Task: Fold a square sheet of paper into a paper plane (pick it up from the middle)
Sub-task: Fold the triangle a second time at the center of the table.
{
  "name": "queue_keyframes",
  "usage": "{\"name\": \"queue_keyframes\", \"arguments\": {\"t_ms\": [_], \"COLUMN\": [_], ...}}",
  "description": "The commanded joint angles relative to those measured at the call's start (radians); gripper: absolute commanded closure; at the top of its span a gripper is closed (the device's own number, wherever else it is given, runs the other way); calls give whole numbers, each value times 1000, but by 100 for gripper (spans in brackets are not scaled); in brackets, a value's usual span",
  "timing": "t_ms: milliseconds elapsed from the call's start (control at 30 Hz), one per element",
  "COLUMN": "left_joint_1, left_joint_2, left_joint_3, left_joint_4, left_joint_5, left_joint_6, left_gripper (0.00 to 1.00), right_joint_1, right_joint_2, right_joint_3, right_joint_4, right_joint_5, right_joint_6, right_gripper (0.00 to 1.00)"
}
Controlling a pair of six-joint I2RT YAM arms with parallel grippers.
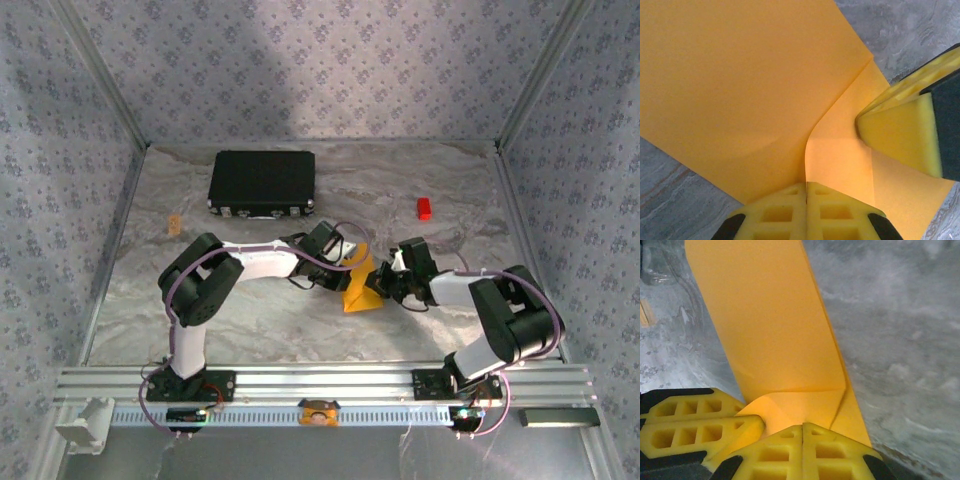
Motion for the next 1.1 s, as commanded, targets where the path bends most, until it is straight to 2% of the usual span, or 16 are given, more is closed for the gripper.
{"name": "queue_keyframes", "arguments": {"t_ms": [0,300,533,633,700,733,833,933,1067], "left_joint_1": [5,5,5,8,10,12,42,67,73], "left_joint_2": [36,36,26,1,-24,-40,-96,-156,-219], "left_joint_3": [-8,-4,-3,-3,14,24,26,4,-27], "left_joint_4": [-65,-68,-71,-66,-85,-100,-113,-124,-124], "left_joint_5": [-2,-1,-6,-5,-25,-47,-82,-90,-71], "left_joint_6": [19,19,16,-3,3,3,-44,-73,-108], "left_gripper": [100,100,100,92,79,77,66,60,62], "right_joint_1": [-10,9,13,16,22,27,46,70,97], "right_joint_2": [-55,40,81,81,85,87,79,59,60], "right_joint_3": [25,73,-24,-37,-39,-39,-26,-27,-12], "right_joint_4": [-91,-27,-31,-10,34,49,24,35,25], "right_joint_5": [25,-23,52,62,54,56,121,165,190], "right_joint_6": [-23,-2,0,17,50,66,92,120,127], "right_gripper": [97,97,99,99,99,99,99,99,99]}}
